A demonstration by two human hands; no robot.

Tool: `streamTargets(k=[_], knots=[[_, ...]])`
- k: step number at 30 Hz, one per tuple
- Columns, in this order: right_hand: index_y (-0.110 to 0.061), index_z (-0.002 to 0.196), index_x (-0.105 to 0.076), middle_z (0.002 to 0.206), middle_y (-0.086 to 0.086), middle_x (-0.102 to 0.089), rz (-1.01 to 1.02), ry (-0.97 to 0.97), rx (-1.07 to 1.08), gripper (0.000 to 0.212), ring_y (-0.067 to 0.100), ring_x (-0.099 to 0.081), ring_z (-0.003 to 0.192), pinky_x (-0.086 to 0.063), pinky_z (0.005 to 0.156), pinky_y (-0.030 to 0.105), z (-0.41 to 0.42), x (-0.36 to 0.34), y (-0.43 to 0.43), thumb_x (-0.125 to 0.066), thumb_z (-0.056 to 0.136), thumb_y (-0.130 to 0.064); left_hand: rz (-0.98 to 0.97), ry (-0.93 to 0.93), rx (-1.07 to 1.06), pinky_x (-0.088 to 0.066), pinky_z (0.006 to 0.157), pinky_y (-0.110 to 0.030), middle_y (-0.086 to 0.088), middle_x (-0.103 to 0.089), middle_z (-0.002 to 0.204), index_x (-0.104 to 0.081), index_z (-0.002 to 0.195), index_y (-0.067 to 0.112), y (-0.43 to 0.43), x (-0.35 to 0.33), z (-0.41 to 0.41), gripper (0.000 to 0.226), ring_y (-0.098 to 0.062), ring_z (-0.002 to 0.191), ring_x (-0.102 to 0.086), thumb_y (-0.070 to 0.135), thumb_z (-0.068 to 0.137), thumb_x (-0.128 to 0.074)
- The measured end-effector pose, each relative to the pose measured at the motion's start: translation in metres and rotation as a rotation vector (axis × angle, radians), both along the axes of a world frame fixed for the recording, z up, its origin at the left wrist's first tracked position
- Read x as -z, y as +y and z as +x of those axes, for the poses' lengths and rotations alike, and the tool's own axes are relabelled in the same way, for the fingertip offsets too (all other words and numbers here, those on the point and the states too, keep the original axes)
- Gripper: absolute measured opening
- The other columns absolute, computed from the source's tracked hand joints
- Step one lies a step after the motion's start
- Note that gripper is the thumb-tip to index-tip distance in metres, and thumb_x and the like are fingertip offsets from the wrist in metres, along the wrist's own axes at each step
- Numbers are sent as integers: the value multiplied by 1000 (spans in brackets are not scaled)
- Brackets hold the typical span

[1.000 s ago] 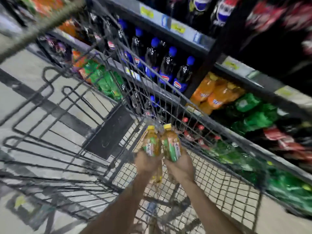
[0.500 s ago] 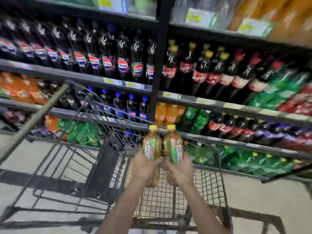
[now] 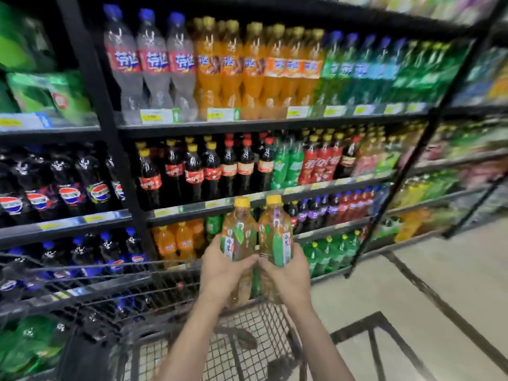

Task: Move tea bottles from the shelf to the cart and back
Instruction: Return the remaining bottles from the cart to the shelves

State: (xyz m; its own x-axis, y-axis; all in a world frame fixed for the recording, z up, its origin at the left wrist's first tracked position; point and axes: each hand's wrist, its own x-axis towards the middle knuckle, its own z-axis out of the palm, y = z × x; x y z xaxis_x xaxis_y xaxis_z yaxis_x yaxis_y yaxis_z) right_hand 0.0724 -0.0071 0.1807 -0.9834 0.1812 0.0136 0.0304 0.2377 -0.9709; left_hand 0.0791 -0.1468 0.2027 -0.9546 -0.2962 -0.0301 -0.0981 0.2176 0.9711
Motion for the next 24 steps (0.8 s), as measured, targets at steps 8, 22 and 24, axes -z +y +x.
streamTargets(k=[8, 22, 24], knots=[[-25, 100, -59, 92, -7, -73, -22, 180, 162, 44, 2, -70, 80, -56, 77, 24, 30, -60, 155, -89, 71, -12, -50, 114, 250, -52, 70, -16, 13, -72, 93, -62, 112, 19, 141, -58, -8, 62, 1, 82, -68, 26, 61, -95], [-32, 112, -56, 102, -15, -71, -1, 349, 442, 57, -5, -67, 88, -57, 86, 28, 91, -118, 385, -91, 68, -29, 22, 275, 493, -55, 94, -42, 7, -69, 120, -58, 126, 26, 375, -124, 19, 94, -13, 108, -66, 61, 46, -93], [-33, 112, -55, 105, -15, -69, 11, 371, 480, 58, -4, -67, 91, -57, 85, 26, 95, -123, 407, -91, 67, -30, 17, 320, 514, -54, 97, -47, 5, -65, 129, -53, 135, 26, 401, -126, 15, 118, -18, 117, -63, 77, 35, -87]])
